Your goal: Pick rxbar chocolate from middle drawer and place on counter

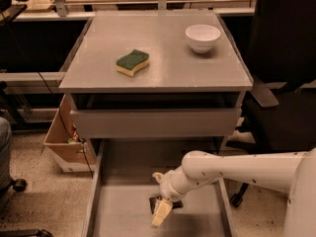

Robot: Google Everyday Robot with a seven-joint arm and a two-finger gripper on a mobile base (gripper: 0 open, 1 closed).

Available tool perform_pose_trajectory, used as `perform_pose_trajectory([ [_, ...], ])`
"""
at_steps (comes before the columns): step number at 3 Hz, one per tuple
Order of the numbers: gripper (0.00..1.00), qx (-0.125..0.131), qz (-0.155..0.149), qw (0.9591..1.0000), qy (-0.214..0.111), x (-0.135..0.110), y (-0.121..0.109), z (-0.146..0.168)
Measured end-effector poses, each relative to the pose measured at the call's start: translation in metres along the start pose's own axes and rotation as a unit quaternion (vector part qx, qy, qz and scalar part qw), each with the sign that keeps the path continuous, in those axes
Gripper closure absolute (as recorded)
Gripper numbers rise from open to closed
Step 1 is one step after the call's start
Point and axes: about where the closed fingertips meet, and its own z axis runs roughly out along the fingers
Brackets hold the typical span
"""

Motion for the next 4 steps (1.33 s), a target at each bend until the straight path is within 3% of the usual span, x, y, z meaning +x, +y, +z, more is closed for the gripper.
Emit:
perform_pose_trajectory([
  [2, 0.00, -0.002, 0.013, 0.9999, 0.010, 0.011, -0.006, 0.020],
  [4, 0.00, -0.002, 0.043, 0.9988, 0.023, 0.048, -0.029, 0.051],
])
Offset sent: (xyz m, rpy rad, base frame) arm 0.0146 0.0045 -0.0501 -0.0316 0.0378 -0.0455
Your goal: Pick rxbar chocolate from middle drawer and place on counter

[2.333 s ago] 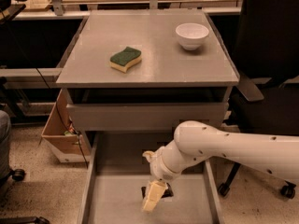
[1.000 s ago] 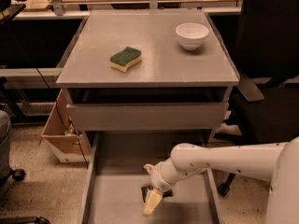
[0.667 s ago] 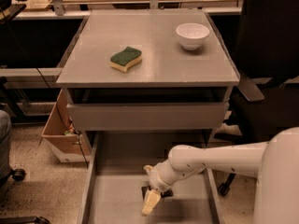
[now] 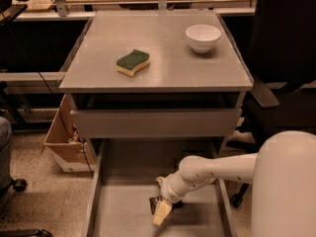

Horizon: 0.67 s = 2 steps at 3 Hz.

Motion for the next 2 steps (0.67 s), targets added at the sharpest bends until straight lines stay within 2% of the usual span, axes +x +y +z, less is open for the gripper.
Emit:
perform_pose_trajectory([
  [1, 0.23, 0.000, 0.010, 0.9999, 0.005, 0.0183, -0.0056, 0.0163],
  [2, 0.46, 0.001, 0.011, 0.9999, 0.005, 0.0205, -0.0058, 0.0175],
])
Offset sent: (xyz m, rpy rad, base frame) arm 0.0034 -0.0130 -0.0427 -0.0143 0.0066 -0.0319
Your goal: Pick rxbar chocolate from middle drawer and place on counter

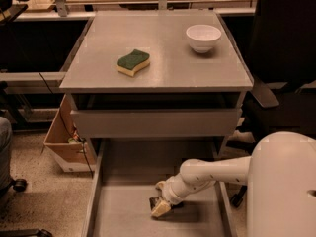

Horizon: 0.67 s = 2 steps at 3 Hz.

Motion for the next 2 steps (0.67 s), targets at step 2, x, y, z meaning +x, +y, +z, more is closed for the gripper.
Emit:
perform_pose_trajectory([
  [2, 0.93, 0.008, -0.009, 0.9999, -0.003, -0.0024, -0.0025, -0.0008],
])
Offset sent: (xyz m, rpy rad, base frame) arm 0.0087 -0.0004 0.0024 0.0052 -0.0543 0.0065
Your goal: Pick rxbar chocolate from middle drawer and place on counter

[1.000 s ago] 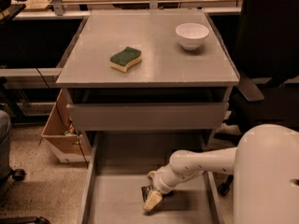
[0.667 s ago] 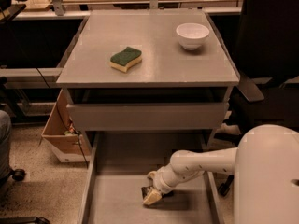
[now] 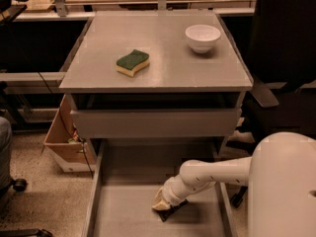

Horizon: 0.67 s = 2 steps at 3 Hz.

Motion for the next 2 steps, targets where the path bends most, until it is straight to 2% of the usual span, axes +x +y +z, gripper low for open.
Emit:
perform_pose_trajectory([
  [1, 1.00, 0.007, -0.005, 1.0000, -0.001, -0.006, 0.001, -0.010],
  [2, 1.00, 0.014, -0.008, 0.9999, 0.002, -0.015, 0.001, -0.030],
])
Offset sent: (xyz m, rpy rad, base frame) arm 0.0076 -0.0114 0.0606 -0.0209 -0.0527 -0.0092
